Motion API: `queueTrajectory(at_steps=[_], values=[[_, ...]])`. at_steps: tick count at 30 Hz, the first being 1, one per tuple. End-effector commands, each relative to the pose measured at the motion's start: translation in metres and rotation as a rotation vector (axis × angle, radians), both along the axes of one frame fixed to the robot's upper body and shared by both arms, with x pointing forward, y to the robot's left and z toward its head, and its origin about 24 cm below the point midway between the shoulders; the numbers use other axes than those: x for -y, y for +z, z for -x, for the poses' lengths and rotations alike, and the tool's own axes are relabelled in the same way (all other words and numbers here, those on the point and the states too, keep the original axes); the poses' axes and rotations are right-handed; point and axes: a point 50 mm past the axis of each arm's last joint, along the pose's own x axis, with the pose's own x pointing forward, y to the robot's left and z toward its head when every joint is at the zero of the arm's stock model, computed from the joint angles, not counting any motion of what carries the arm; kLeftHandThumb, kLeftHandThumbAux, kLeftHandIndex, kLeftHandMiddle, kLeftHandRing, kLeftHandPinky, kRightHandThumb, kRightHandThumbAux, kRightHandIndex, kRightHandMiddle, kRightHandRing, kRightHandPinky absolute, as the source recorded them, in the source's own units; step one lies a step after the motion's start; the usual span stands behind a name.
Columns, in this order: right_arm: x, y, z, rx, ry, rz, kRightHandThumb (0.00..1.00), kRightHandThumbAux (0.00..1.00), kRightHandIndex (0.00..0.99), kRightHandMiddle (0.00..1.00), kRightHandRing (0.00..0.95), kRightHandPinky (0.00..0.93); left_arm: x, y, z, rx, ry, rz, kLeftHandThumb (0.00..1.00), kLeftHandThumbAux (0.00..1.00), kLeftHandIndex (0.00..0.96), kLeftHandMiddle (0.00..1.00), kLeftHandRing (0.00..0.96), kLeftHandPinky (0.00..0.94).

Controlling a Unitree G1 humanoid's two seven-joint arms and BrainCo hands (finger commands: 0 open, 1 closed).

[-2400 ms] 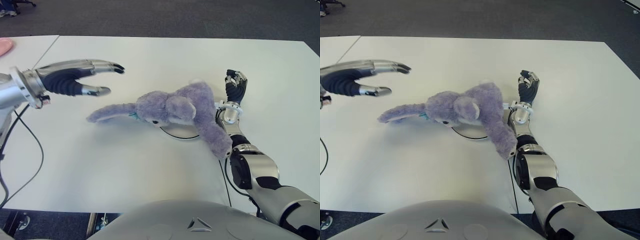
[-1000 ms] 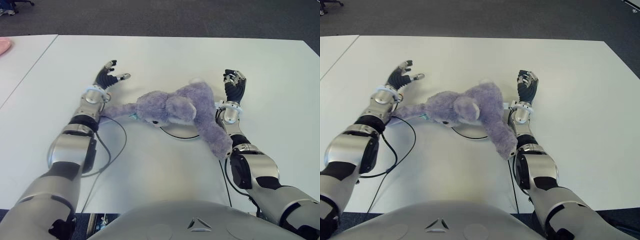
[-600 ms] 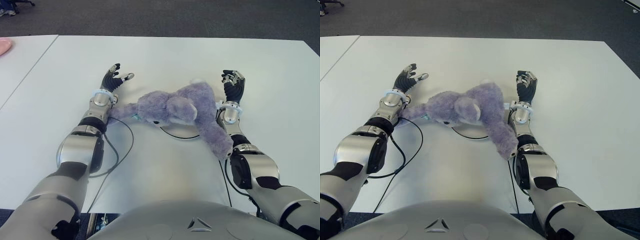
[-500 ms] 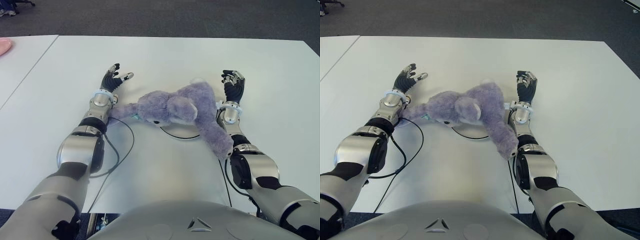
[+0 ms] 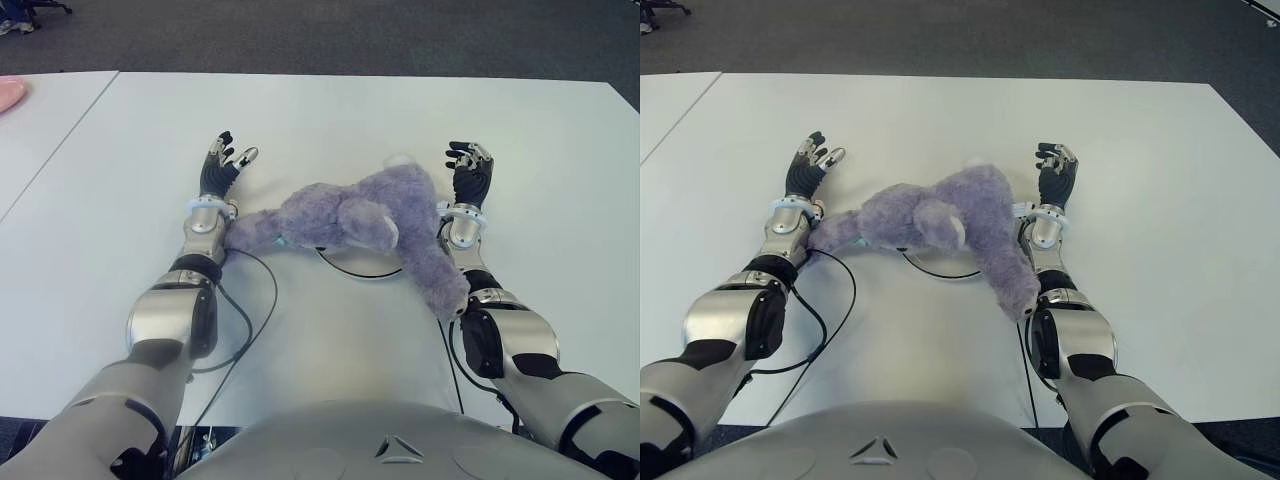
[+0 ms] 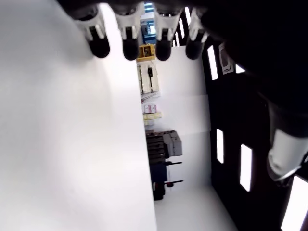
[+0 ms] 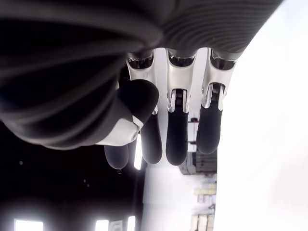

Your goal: Put the doll into the plate.

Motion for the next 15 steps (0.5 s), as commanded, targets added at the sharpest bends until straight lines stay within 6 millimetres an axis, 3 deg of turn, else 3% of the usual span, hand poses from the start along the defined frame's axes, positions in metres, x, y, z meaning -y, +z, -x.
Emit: queueTrajectory(at_steps=[1, 15], values=[[-0.003, -0.121, 0.111, -0.472, -0.033, -0.092, 1.000, 0.687, 0.444, 0.359, 0.464, 0.418, 0.046, -0.088, 0.075, -0.235, 0.000, 0.167, 0.000, 0.572, 0.000, 0.000, 0.000, 0.000], [-0.001, -0.121, 0.113, -0.470, -0.036, -0.078, 1.000, 0.691, 0.440, 0.375, 0.507, 0.361, 0.046, -0.102, 0.095, -0.263, 0.026, 0.302, 0.000, 0.506, 0.000, 0.000, 0.000, 0.000]])
